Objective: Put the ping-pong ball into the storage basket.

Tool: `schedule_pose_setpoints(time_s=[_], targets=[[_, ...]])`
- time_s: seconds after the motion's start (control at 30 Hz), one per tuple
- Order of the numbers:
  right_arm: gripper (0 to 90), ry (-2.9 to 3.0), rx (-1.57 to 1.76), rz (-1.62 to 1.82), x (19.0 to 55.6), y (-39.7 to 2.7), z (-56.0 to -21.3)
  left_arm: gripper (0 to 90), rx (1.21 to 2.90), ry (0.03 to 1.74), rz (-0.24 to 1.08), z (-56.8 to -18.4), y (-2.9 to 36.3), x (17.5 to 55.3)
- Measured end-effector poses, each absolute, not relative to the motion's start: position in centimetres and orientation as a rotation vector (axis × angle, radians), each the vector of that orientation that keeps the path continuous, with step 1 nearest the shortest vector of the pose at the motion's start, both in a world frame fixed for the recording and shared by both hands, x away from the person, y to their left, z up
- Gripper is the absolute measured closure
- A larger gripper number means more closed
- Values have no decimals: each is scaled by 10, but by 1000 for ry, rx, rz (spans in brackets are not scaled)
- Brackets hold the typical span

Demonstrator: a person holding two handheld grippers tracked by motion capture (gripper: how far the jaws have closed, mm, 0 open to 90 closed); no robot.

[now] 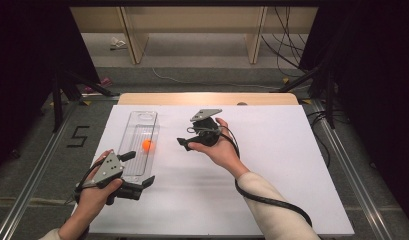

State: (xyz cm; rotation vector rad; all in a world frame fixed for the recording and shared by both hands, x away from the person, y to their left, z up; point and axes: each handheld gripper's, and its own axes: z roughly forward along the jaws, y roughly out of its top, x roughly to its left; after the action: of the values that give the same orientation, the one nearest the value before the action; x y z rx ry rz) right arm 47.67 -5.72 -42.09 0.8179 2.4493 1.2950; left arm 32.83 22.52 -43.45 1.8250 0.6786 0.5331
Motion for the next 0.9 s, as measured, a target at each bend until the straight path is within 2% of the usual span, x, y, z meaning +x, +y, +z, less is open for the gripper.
schedule_pose_setpoints(time_s=[0.9], targets=[[162,2372,896,1299,459,-117,-419,0,1825,683,537,-435,225,329]])
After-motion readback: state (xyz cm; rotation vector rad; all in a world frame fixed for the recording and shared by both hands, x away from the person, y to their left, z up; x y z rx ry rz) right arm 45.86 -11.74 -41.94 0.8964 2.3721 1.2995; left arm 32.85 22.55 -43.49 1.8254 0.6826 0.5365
